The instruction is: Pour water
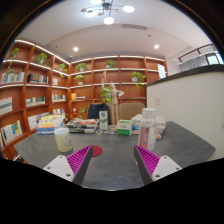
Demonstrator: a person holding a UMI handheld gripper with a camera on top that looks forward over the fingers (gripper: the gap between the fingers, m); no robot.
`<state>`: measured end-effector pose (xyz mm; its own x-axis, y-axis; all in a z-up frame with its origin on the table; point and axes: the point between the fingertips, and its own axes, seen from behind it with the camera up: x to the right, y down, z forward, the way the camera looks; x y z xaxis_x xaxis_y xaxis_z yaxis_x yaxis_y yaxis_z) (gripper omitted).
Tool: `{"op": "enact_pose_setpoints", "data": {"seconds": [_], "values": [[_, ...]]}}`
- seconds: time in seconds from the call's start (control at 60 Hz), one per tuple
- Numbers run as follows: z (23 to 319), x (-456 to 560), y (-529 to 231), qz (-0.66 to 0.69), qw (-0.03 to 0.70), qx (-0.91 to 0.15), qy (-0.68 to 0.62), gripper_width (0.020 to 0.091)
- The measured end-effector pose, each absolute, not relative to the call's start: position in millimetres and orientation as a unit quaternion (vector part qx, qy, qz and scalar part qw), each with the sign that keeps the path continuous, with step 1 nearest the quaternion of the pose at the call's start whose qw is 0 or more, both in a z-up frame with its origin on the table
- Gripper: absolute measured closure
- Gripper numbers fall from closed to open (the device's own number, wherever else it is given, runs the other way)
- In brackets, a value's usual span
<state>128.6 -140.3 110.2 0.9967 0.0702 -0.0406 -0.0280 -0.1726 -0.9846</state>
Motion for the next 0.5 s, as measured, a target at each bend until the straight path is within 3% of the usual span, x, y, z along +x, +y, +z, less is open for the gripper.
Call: {"op": "enact_pose_setpoints", "data": {"seconds": [0.3,0.5], "values": [[104,239,-92,0.007,0.659,-0.751,0.039,0.0239],[95,238,-48,-0.021,0.664,-0.747,-0.012,0.0338]]}}
